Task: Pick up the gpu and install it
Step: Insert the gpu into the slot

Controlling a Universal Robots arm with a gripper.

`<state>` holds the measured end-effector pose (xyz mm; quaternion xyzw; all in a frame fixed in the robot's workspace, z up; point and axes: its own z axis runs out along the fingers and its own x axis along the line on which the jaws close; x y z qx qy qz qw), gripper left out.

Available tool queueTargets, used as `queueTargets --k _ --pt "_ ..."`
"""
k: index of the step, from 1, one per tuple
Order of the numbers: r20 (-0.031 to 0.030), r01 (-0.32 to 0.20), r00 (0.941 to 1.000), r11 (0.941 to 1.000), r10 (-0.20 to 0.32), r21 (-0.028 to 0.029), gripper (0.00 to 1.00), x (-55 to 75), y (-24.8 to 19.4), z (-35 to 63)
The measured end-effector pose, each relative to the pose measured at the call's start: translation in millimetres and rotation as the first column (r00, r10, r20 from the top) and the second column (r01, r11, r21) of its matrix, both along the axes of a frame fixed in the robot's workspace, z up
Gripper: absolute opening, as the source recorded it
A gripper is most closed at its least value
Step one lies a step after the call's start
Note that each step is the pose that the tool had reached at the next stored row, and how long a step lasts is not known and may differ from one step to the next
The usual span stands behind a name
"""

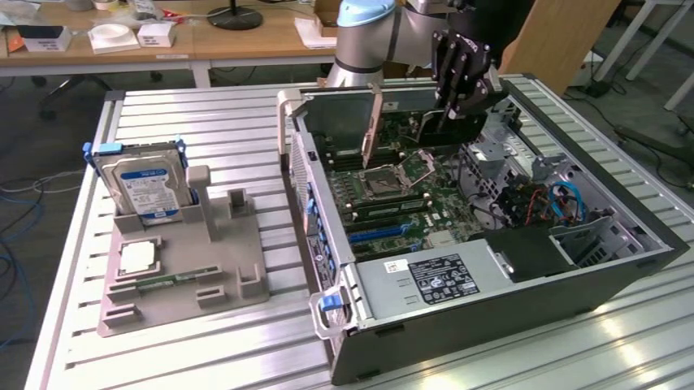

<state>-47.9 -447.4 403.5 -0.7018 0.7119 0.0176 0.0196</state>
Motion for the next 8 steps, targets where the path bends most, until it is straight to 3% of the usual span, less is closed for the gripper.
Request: queueTargets --k 8 --pt "0.0 0.0 1.0 1.0 0.0 -0.0002 0.26 -0.6 0.0 -0.1"
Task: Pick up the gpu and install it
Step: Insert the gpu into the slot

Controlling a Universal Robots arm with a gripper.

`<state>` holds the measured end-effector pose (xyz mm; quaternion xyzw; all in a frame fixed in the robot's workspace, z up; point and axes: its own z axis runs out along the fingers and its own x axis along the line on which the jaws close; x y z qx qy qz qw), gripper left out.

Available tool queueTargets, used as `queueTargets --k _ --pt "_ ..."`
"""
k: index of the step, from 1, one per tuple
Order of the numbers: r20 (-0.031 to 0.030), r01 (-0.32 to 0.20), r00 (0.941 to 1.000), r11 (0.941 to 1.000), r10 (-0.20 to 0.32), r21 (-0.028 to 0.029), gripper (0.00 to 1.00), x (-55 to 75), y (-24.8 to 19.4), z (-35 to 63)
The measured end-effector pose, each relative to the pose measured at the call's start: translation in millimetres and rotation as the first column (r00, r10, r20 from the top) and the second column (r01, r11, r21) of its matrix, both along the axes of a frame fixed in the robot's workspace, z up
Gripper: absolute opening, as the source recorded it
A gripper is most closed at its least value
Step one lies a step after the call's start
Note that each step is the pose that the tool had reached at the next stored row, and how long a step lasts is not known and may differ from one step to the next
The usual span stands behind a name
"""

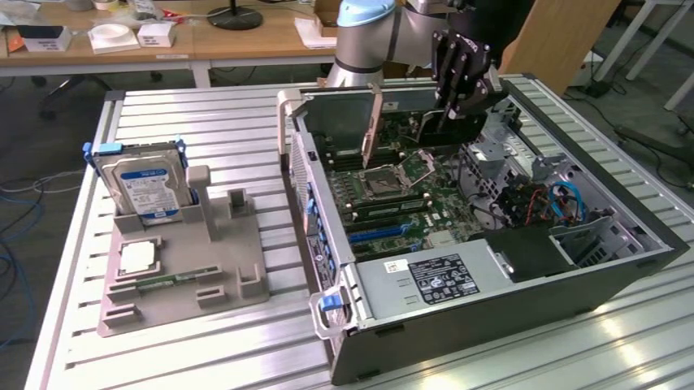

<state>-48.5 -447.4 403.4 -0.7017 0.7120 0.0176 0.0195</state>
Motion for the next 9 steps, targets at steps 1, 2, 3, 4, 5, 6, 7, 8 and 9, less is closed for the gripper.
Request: queueTargets --k 1,2,3,4,5,6,7,8,9 --pt "0.0001 0.0 1.0 1.0 0.0 0.0002 0.26 -0.8 0.0 -0.3" --pt "0.0001 0.0 1.0 1.0 0.0 0.0002 0.26 -1.7 0.0 -0.6" --pt "0.0001 0.0 1.0 1.0 0.0 0.0002 0.26 -2.8 0.0 -1.0" --pt "0.0 0.0 1.0 1.0 0.0 0.0001 0.26 -4.0 0.0 -1.3" --pt "0.0001 0.0 1.0 1.0 0.0 0.0002 0.26 -5.1 0.0 -1.7" --pt "0.0 0.0 1.0 1.0 0.0 0.0002 0.26 -6.2 0.0 -2.1" --pt "0.0 0.0 1.0 1.0 0.0 0.0002 0.26 -8.0 0.0 -2.7" --pt "0.0 0.0 1.0 1.0 0.0 0.0002 0.26 -10.6 0.0 -3.8" --pt "0.0 0.0 1.0 1.0 0.0 0.0001 0.26 -12.3 0.0 -5.1"
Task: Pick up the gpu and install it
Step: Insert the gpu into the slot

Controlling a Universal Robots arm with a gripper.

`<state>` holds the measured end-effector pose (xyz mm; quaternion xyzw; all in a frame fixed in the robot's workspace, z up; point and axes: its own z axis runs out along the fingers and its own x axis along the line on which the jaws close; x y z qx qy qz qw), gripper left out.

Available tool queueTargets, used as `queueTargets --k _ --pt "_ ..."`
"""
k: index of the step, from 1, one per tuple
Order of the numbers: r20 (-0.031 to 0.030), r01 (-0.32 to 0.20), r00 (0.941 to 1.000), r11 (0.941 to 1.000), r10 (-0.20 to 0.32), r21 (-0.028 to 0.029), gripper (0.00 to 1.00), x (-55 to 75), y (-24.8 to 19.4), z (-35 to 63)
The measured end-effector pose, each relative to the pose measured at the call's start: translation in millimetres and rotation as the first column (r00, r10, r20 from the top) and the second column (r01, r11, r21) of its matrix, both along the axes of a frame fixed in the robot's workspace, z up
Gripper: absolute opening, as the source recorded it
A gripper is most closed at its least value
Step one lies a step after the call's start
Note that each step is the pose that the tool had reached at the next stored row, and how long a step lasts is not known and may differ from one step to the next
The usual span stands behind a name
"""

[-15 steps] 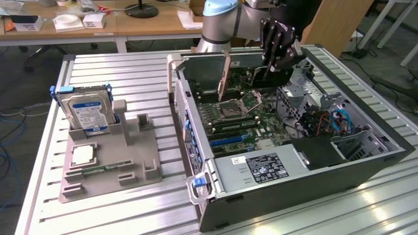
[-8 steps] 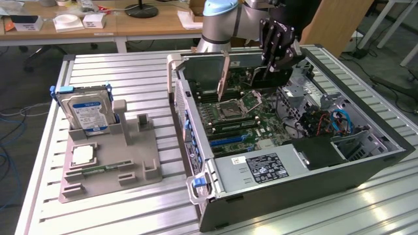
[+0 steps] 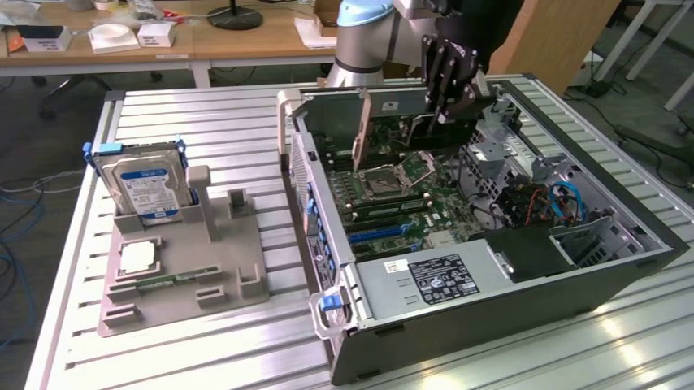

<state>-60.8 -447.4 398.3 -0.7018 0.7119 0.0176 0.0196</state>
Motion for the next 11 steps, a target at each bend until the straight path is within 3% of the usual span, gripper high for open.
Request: queueTargets --k 11 --pt "0.0 0.003 1.0 1.0 -0.003 0.0005 0.26 -2.4 -0.3 -15.1"
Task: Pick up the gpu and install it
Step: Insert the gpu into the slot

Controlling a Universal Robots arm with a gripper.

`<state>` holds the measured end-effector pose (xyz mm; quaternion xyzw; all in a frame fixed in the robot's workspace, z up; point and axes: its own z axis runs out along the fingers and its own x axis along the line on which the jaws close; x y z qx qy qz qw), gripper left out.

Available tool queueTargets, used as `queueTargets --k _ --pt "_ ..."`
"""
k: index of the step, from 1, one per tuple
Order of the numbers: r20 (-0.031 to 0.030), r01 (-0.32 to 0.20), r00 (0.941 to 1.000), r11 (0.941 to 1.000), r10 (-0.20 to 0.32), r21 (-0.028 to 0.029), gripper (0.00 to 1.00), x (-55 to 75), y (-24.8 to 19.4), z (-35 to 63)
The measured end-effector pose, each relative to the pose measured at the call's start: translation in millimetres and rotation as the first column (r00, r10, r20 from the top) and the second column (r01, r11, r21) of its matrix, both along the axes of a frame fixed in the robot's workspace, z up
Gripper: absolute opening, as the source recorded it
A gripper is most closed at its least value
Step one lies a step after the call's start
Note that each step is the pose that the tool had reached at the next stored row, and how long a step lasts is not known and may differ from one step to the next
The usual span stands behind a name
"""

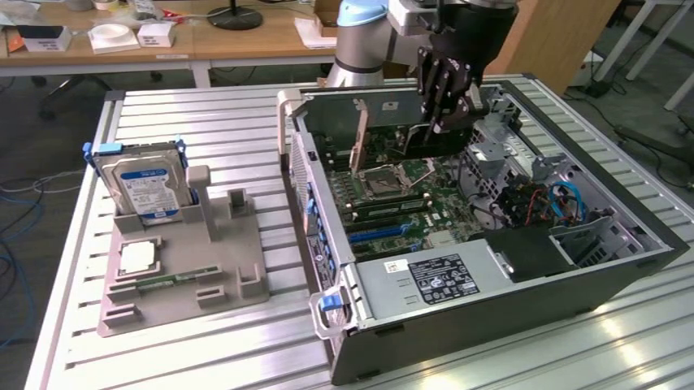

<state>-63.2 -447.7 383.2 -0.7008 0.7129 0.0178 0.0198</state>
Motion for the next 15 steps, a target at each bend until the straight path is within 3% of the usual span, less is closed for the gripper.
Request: queueTargets --k 11,15 --pt "0.0 0.003 1.0 1.0 -0.003 0.0002 0.26 -2.9 -0.7 -4.1" --pt "0.0 0.003 1.0 1.0 -0.003 0.0002 0.26 -2.9 -0.9 -10.5"
